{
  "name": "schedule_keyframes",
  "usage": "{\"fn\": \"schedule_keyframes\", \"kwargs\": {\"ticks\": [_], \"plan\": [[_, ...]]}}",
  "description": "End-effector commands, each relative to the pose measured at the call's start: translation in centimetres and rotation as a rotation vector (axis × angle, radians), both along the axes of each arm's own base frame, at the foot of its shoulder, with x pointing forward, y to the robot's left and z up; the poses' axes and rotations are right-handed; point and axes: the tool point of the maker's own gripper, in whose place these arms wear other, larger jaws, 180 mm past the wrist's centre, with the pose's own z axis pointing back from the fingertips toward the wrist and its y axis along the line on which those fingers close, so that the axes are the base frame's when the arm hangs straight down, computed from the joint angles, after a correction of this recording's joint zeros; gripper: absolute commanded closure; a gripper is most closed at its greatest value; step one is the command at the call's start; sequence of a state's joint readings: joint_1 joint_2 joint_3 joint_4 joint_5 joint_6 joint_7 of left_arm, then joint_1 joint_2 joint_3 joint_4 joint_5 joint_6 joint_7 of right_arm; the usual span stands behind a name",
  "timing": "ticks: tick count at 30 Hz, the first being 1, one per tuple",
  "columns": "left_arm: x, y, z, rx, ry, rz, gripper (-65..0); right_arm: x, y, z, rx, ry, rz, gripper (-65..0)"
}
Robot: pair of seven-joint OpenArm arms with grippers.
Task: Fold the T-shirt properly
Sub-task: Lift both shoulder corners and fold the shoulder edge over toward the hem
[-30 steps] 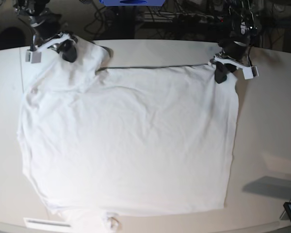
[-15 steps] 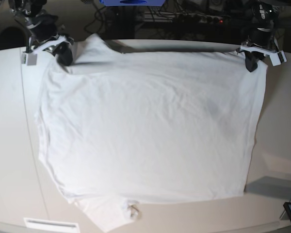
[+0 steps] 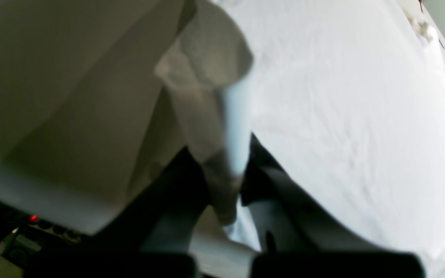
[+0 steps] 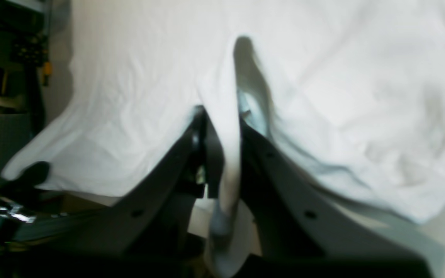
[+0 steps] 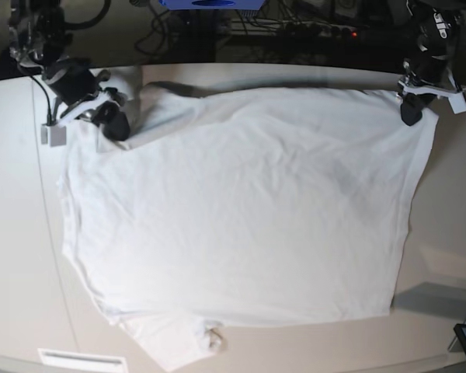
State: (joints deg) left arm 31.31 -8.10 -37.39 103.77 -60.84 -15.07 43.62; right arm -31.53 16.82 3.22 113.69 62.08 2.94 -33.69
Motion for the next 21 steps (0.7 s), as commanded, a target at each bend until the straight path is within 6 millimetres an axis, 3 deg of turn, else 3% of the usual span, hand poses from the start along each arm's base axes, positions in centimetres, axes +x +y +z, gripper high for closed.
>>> {"fn": "schedule_keyframes", "kwargs": {"ticks": [1, 10, 15, 21], "plan": [[0.4, 0.9, 1.5, 0.026, -0.043, 0.010, 0.0, 0.9, -0.8, 1.4, 0.001, -0.045, -0.005, -0.7], [2.1, 0.8, 2.0, -0.010, -0.097, 0.042, 0.0, 4.6, -2.9, 3.9, 0.016, -0.052, -0.008, -0.7], [2.7, 1.6, 0.4, -0.098, -0.080, 0.168, 0.0, 5.6, -2.9, 3.6, 0.023, -0.035, 0.010, -0.7], [4.6, 1.8, 0.8, -0.123, -0.126, 0.182, 0.0, 6.3, -3.5, 2.9, 0.024, -0.019, -0.006, -0.7]]}}
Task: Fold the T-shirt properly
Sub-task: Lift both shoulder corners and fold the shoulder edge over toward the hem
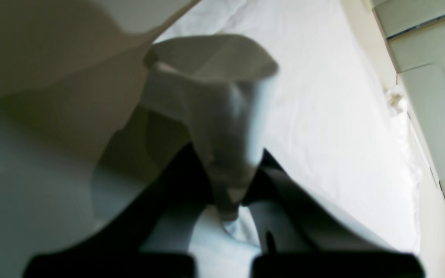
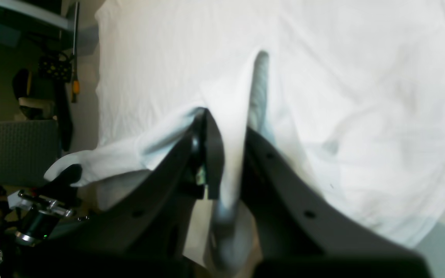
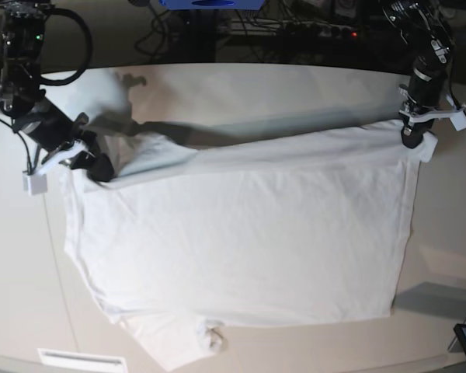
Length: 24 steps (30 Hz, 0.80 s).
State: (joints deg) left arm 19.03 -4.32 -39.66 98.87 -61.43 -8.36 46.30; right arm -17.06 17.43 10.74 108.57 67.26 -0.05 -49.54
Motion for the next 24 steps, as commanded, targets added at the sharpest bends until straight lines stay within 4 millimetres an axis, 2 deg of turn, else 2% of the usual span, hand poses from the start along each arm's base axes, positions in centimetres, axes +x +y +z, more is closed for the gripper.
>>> {"fn": "schedule_keyframes", "kwargs": {"ticks": [1, 3, 7, 11, 15, 20, 24], "plan": [[0.7, 0.9, 1.6, 0.035, -0.050, 0.014, 0.0, 0.7, -0.7, 0.9, -0.008, -0.039, -0.019, -0.7], [1.3, 0.9, 2.0, 0.035, -0.068, 0.015, 0.0, 1.3, -0.8, 1.2, -0.007, -0.051, -0.020, -0.7], [2.2, 1.2, 1.4, 0.006, -0.076, 0.030, 0.0, 2.3, -1.1, 1.7, -0.009, -0.074, -0.024, -0.7], [3.2, 1.4, 0.3, -0.043, -0.080, 0.051, 0.0, 3.4, -1.6, 0.5, 0.004, -0.031, -0.030, -0.7], [4.4, 1.4, -0.3, -0.079, -0.091, 0.062, 0.0, 4.3, -2.1, 0.1, 0.011, -0.022, -0.043, -0.7], [6.0, 1.8, 0.6, -0.094, -0.124, 0.079, 0.0, 5.6, -2.2, 1.1, 0.011, -0.052, -0.044, -0.7], [7.1, 2.5, 1.0, -0.141, -0.126, 0.146, 0.0, 6.5, -2.8, 0.2, 0.024, -0.027, -0.064, -0.7]]}}
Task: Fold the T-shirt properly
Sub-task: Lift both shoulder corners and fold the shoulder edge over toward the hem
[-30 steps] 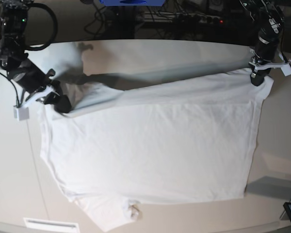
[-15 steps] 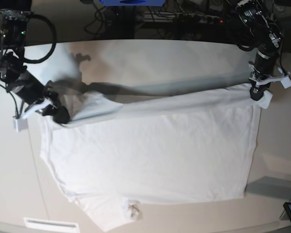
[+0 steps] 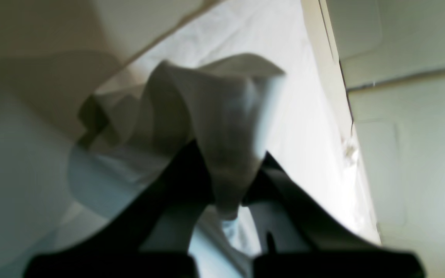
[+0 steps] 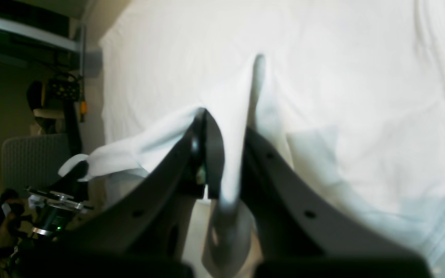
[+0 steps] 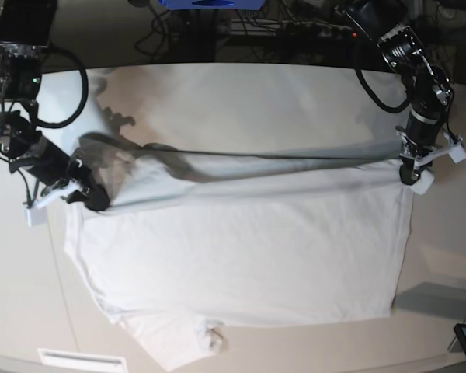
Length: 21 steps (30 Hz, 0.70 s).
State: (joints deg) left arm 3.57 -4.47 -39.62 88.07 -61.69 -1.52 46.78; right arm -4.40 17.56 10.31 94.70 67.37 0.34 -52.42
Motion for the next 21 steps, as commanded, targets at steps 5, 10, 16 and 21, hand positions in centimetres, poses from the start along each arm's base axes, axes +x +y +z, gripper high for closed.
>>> {"fn": "schedule_keyframes", "kwargs": {"ticks": [5, 10, 16, 21], "plan": [[1.8, 2.1, 1.3, 0.017, -0.045, 0.041, 0.0, 2.4, -1.7, 1.2, -0.006, -0.050, -0.050, -0.7], [3.7, 2.1, 1.3, 0.018, -0.036, 0.003, 0.0, 3.5, -2.0, 1.5, 0.001, -0.058, -0.060, -0.7], [6.8, 0.6, 1.2, 0.094, 0.019, -0.122, 0.0, 4.7, -3.1, 0.7, 0.008, -0.031, -0.086, -0.7], [7.7, -0.3, -0.5, 0.204, 0.130, -0.185, 0.0, 5.5, -3.6, 0.5, 0.015, -0.023, -0.098, -0.7]]}}
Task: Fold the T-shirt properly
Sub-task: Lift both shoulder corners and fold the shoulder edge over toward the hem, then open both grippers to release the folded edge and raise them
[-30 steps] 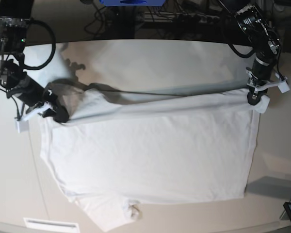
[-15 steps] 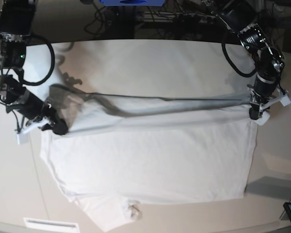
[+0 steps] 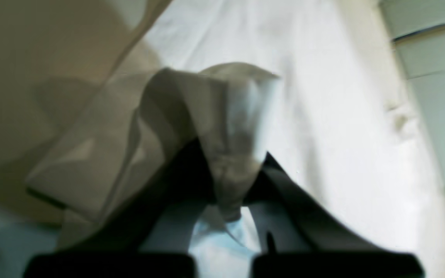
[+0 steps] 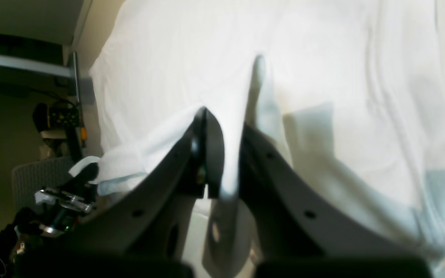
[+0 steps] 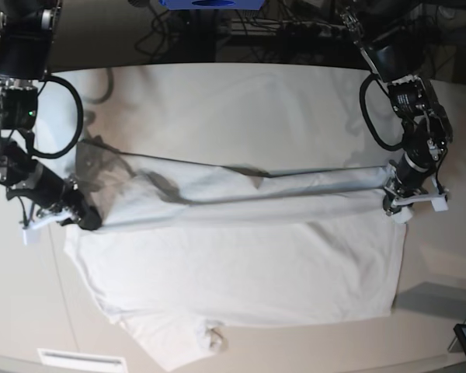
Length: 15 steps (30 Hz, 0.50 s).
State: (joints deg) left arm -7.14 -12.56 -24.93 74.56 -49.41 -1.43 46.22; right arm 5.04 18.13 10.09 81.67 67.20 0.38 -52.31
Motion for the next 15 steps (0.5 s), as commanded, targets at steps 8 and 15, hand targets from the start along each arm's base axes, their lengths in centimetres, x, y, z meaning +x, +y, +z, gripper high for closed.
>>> {"fn": "schedule_keyframes", "kwargs": {"ticks": [8, 15], "plan": [[-0.9, 1.9, -0.1, 0.056, 0.014, 0.027, 0.0, 1.3, 0.1, 0.8, -0.012, -0.008, 0.034, -0.7], [-1.9, 4.5, 1.1, 0.132, 0.028, 0.025, 0.0, 2.1, 2.7, 1.3, -0.023, -0.017, 0.114, -0.7]]}}
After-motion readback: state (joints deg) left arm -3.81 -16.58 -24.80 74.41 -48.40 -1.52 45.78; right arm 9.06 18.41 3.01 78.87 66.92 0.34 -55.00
